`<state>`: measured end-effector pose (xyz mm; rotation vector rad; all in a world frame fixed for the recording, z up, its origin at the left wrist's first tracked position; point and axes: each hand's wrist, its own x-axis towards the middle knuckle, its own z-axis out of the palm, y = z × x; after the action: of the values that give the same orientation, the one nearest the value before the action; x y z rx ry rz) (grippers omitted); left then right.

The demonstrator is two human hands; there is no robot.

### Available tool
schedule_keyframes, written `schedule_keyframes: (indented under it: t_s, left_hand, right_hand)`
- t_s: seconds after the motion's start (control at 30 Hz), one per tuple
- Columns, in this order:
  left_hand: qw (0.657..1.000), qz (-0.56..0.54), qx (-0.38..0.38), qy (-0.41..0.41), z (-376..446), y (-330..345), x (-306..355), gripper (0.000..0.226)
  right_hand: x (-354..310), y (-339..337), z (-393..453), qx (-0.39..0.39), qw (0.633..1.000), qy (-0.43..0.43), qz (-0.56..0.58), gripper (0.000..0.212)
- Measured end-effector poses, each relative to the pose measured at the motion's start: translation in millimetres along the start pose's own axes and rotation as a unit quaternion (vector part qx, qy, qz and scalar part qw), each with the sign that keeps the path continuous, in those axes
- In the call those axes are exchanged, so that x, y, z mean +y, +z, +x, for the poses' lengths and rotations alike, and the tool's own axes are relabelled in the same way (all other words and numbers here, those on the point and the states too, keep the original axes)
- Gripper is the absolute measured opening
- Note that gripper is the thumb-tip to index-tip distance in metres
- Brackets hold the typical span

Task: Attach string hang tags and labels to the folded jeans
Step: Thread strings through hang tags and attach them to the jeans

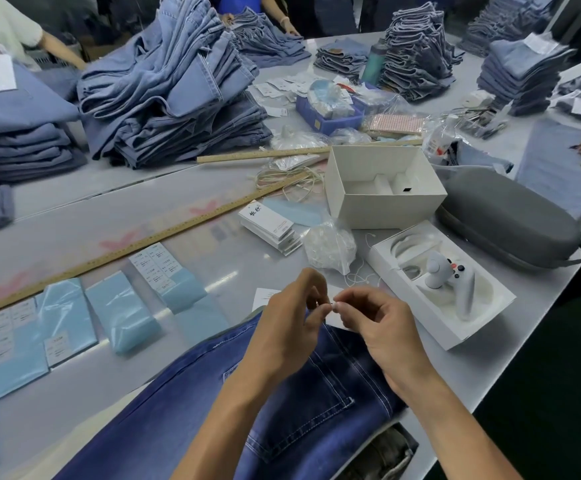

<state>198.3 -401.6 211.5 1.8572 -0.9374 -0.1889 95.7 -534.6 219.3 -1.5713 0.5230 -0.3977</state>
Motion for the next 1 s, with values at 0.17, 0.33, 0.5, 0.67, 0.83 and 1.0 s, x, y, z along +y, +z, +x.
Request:
schedule_keyframes:
  t_s: [0.17, 0.33, 0.5, 0.67, 0.83, 1.0]
  left_hand:
    - [0.997, -0.047, 0.056, 0.032, 2, 2, 1, 0.028]
    - [0.978, -0.203, 0.055, 0.004, -1, 6, -4, 0.021]
    - [0.980, -0.190, 0.046, -0.026, 0, 13, -8, 0.015]
    - [0.975, -0.220, -0.024, -0.030, -6, 19, -4, 0.008]
    - [0.968, -0.226, 0.085, -0.065, -8, 15, -8, 0.005]
    - [0.965, -0.230, 0.086, -0.094, -17, 8, -11, 0.023]
  right_hand:
    - [-7, -1, -2, 0.002, 0.999, 0.007, 0.037, 0.009]
    - [-7, -2, -5, 0.016, 0.998, 0.011, 0.068, 0.018]
    - [-6, 3, -5, 0.040, 0.998, 0.000, 0.044, 0.020]
    - [-8, 12, -2, 0.021, 0.999, -0.020, 0.046, 0.021]
    - [-8, 14, -6, -0.008, 1.000, -0.019, -0.008, 0.020]
    - [-15, 13, -15, 0.047, 0.976, -0.117, -0.179, 0.024]
